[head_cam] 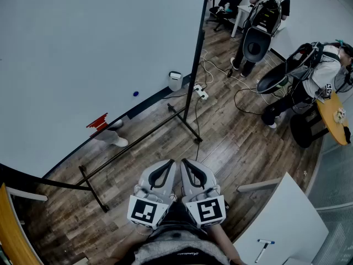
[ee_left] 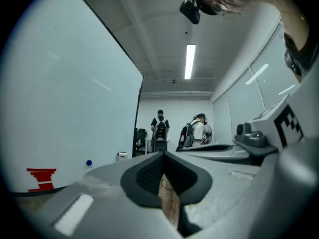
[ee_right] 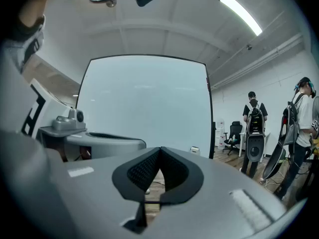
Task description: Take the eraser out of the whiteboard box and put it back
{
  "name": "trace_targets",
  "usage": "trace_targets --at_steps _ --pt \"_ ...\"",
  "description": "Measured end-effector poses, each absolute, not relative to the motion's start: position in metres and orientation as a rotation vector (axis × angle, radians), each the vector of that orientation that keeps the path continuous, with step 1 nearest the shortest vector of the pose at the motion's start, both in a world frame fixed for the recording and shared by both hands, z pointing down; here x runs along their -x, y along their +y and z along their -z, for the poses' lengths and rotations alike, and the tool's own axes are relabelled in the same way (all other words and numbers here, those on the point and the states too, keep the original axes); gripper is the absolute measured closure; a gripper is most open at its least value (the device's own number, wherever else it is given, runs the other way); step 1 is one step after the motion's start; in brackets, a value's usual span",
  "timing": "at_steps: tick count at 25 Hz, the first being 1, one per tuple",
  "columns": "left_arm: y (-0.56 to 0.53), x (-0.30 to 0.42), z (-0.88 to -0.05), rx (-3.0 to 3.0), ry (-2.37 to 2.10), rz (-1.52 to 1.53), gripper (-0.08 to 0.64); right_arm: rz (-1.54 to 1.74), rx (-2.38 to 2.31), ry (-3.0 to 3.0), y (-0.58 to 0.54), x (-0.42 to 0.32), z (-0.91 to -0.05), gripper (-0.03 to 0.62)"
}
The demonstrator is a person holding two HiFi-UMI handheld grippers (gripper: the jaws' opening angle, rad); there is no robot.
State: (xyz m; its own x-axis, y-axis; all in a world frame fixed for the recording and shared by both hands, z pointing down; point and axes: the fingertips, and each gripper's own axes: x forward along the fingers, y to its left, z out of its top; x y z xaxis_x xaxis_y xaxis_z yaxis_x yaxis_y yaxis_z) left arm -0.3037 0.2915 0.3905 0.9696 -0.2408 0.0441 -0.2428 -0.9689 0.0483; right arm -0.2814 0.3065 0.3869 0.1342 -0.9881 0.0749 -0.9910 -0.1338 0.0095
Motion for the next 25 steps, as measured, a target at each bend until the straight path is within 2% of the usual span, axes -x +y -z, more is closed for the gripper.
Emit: trace_targets --at_steps 14,25 --pt "0.287 0.302 -0.399 -3.021 -0.372 -0.089 0.558 -0.106 -2.326 -2.079 0.303 0.278 -0.393 0.591" --pt "0.239 0.241 -0.401 -3.037 -0.386 -0.105 0.558 -0.127 -2.263 -2.127 0.251 0.221 -0.394 0.591"
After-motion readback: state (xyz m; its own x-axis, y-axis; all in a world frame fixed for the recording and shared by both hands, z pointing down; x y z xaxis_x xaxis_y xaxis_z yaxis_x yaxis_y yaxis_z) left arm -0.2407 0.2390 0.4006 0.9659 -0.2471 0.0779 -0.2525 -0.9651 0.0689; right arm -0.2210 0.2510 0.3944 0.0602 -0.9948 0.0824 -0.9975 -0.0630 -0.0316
